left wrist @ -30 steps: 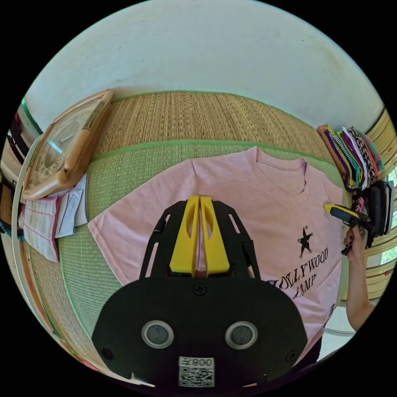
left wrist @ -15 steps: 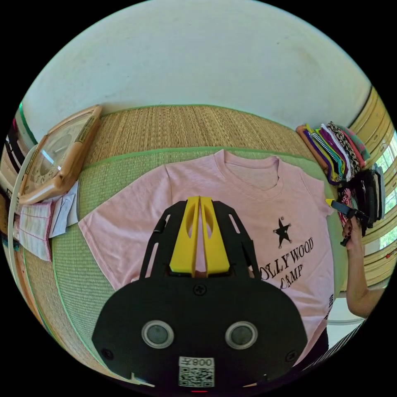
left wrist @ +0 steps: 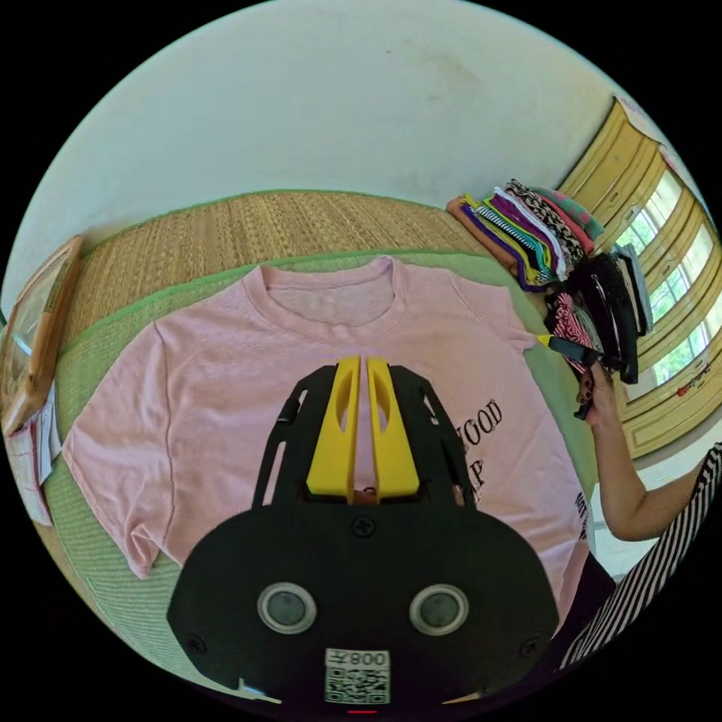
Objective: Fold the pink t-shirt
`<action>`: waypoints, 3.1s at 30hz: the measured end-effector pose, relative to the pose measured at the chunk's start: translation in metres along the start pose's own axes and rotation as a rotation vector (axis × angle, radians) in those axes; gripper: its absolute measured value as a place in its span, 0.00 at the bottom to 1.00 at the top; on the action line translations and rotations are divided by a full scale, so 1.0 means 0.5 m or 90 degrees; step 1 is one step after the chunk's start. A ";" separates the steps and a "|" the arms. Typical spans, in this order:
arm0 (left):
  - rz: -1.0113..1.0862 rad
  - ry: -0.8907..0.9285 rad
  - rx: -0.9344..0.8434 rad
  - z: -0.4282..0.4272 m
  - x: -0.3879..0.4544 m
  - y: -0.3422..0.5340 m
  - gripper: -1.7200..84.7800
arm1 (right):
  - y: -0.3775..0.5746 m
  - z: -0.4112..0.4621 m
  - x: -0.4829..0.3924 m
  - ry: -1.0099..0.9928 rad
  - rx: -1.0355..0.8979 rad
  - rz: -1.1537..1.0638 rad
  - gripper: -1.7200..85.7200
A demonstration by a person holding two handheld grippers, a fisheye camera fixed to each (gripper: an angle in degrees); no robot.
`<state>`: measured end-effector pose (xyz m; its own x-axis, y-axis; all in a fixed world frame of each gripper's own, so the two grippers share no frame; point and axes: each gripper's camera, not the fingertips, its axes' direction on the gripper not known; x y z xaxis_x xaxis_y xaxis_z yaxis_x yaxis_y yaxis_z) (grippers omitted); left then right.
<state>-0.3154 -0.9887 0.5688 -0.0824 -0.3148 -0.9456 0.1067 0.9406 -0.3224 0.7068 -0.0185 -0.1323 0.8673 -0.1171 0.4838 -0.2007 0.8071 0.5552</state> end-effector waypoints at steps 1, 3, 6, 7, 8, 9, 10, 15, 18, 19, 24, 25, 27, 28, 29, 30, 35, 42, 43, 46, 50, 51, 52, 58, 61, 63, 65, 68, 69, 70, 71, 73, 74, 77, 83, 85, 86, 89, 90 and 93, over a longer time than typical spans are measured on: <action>0.023 0.032 -0.003 0.026 0.025 -0.016 0.05 | 0.009 -0.004 0.017 -0.006 0.004 0.022 0.12; 0.054 0.082 -0.011 0.067 0.062 -0.043 0.06 | 0.020 -0.006 0.037 -0.022 0.005 0.042 0.12; 0.107 0.134 -0.026 0.133 0.124 -0.097 0.07 | 0.025 -0.009 0.049 -0.032 0.012 0.044 0.13; 0.131 0.146 -0.031 0.158 0.148 -0.122 0.07 | 0.024 -0.009 0.051 -0.023 0.013 0.042 0.13; 0.151 0.159 -0.038 0.183 0.170 -0.146 0.07 | 0.024 -0.010 0.054 -0.016 0.011 0.040 0.13; 0.159 0.166 -0.040 0.195 0.180 -0.159 0.08 | 0.025 -0.011 0.056 -0.016 0.011 0.040 0.13; 0.178 0.179 -0.046 0.218 0.201 -0.182 0.08 | 0.028 -0.013 0.062 -0.015 0.012 0.045 0.13; 0.231 0.206 -0.061 0.300 0.270 -0.256 0.09 | 0.053 -0.037 0.089 -0.009 0.054 0.068 0.12; 0.253 0.205 -0.074 0.349 0.303 -0.293 0.10 | 0.050 -0.016 0.104 -0.026 0.026 0.063 0.12; 0.261 0.207 -0.086 0.370 0.316 -0.311 0.11 | 0.052 -0.011 0.108 -0.028 0.027 0.061 0.11; 0.310 0.201 -0.100 0.442 0.375 -0.388 0.12 | 0.070 -0.012 0.131 -0.033 0.047 0.071 0.07; 0.326 0.192 -0.105 0.460 0.392 -0.407 0.12 | 0.072 -0.011 0.137 -0.040 0.044 0.071 0.07; 0.348 0.166 -0.104 0.486 0.416 -0.433 0.12 | 0.074 -0.009 0.143 -0.041 0.040 0.071 0.06; 0.354 0.163 -0.111 0.506 0.429 -0.449 0.12 | 0.076 -0.008 0.147 -0.042 0.039 0.072 0.05; 0.358 0.172 -0.131 0.530 0.440 -0.465 0.11 | 0.079 -0.008 0.151 -0.047 0.040 0.072 0.05; 0.357 0.175 -0.139 0.541 0.445 -0.472 0.11 | 0.080 -0.008 0.154 -0.050 0.039 0.073 0.05; 0.346 0.167 -0.204 0.620 0.463 -0.495 0.05 | 0.090 -0.006 0.178 -0.075 0.042 0.085 0.04; 0.325 0.240 -0.090 0.545 0.424 -0.492 0.03 | 0.105 -0.015 0.194 -0.100 0.068 0.074 0.03; 0.321 0.253 -0.064 0.520 0.409 -0.487 0.03 | 0.110 -0.024 0.188 -0.087 0.083 0.066 0.03; 0.319 0.273 -0.016 0.457 0.361 -0.461 0.03 | 0.120 -0.041 0.155 -0.114 0.106 0.024 0.03; 0.265 0.269 0.005 0.408 0.262 -0.399 0.03 | 0.146 -0.032 0.073 -0.149 0.079 -0.054 0.03; 0.260 0.258 0.003 0.406 0.249 -0.390 0.03 | 0.150 -0.026 0.064 -0.154 0.071 -0.061 0.03; 0.242 0.229 -0.015 0.409 0.223 -0.373 0.03 | 0.156 -0.013 0.050 -0.160 0.055 -0.068 0.03; 0.156 0.200 -0.061 0.427 0.133 -0.309 0.06 | 0.163 0.053 0.023 -0.213 -0.030 -0.097 0.03; 0.148 0.209 -0.049 0.422 0.123 -0.292 0.08 | 0.163 0.070 0.025 -0.203 -0.045 -0.095 0.03; 0.159 0.217 -0.037 0.417 0.126 -0.284 0.09 | 0.161 0.078 0.026 -0.224 -0.051 -0.098 0.04; 0.193 0.206 -0.061 0.426 0.142 -0.279 0.10 | 0.160 0.091 0.026 -0.226 -0.065 -0.101 0.04; 0.248 0.168 -0.085 0.435 0.167 -0.273 0.11 | 0.157 0.098 0.027 -0.230 -0.073 -0.105 0.04; 0.260 0.155 -0.087 0.435 0.171 -0.272 0.11 | 0.156 0.098 0.028 -0.227 -0.073 -0.107 0.04; 0.278 0.121 -0.089 0.436 0.178 -0.268 0.11 | 0.155 0.098 0.029 -0.222 -0.074 -0.108 0.04; 0.289 0.088 -0.093 0.437 0.182 -0.264 0.11 | 0.154 0.098 0.032 -0.217 -0.072 -0.106 0.04; 0.302 0.055 -0.111 0.442 0.185 -0.257 0.10 | 0.153 0.100 0.035 -0.218 -0.071 -0.103 0.04; 0.305 0.042 -0.122 0.446 0.184 -0.252 0.08 | 0.152 0.102 0.037 -0.222 -0.073 -0.102 0.04; 0.310 -0.004 -0.109 0.437 0.185 -0.238 0.05 | 0.149 0.106 0.039 -0.232 -0.076 -0.104 0.04; 0.275 -0.013 -0.068 0.408 0.154 -0.213 0.04 | 0.144 0.113 0.048 -0.237 -0.079 -0.101 0.03; 0.250 -0.018 -0.079 0.412 0.136 -0.204 0.05 | 0.142 0.118 0.053 -0.248 -0.084 -0.095 0.02; 0.231 -0.015 -0.082 0.413 0.124 -0.200 0.05 | 0.140 0.121 0.056 -0.259 -0.090 -0.094 0.02; 0.215 0.019 -0.053 0.398 0.114 -0.190 0.08 | 0.138 0.122 0.057 -0.265 -0.080 -0.091 0.02; 0.217 0.020 -0.046 0.395 0.115 -0.188 0.08 | 0.137 0.123 0.056 -0.263 -0.081 -0.092 0.02; 0.251 0.066 -0.050 0.395 0.138 -0.177 0.09 | 0.134 0.132 0.055 -0.258 -0.087 -0.088 0.02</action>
<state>-0.1351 -1.1189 0.5235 -0.1504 0.0823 -0.9852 0.0740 0.9947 0.0719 0.6869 -0.0058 -0.0371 0.6277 -0.4249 0.6523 -0.0095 0.8337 0.5522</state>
